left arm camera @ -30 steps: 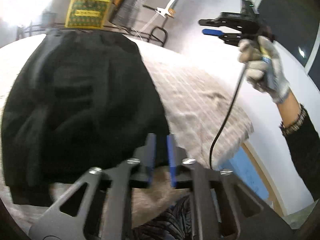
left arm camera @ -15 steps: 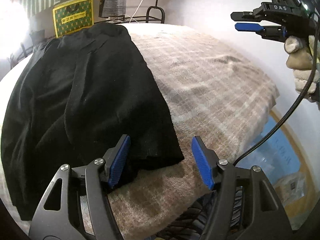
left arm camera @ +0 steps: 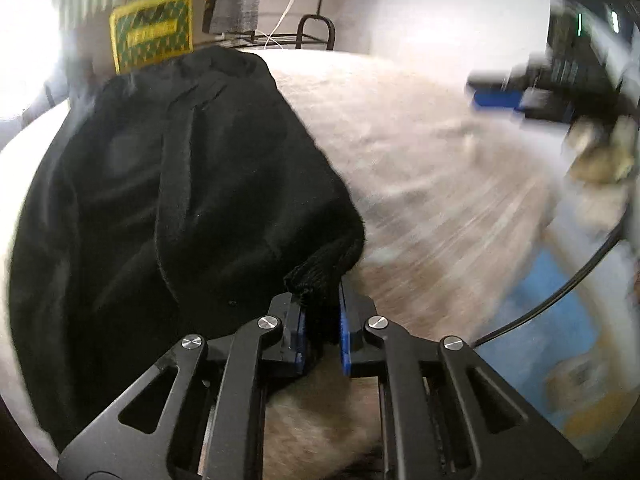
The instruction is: Fold large clothes
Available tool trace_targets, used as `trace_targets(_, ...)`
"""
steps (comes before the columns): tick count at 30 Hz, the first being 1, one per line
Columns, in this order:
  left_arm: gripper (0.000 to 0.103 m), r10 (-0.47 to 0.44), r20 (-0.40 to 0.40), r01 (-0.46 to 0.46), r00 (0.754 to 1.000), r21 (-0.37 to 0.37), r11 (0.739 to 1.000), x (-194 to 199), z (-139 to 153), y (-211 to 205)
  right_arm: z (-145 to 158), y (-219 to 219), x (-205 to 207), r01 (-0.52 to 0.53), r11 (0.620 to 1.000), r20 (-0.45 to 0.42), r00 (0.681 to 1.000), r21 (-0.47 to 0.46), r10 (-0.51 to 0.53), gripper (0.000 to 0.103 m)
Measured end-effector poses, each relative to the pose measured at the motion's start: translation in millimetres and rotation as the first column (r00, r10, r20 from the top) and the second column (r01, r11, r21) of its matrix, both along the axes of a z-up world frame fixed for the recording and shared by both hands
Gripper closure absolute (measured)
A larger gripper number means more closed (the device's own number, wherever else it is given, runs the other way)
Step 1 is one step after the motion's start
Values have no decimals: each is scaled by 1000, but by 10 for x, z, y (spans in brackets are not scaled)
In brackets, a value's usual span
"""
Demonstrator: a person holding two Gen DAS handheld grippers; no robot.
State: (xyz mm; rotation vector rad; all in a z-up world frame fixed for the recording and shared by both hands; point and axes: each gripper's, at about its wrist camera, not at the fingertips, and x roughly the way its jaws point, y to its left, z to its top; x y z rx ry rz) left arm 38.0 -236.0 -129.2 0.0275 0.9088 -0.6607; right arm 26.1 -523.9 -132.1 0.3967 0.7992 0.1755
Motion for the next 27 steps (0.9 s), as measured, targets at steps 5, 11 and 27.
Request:
trace_targets(5,93,51,-70,-67,996,-255,965,19,200,306,-65,58,246,-26,998,-13,1000,58,27,66)
trace_targets(11,93,57,-118,-90,991,-299,950,69,123,408,-291,270,1029,-27,984,-52,998,179,36,64)
trace_targets(27,93,81,-89,-104,993,-294,950,-50,125,457,-597,845,2414,37,983,-126,992,180,-14,52)
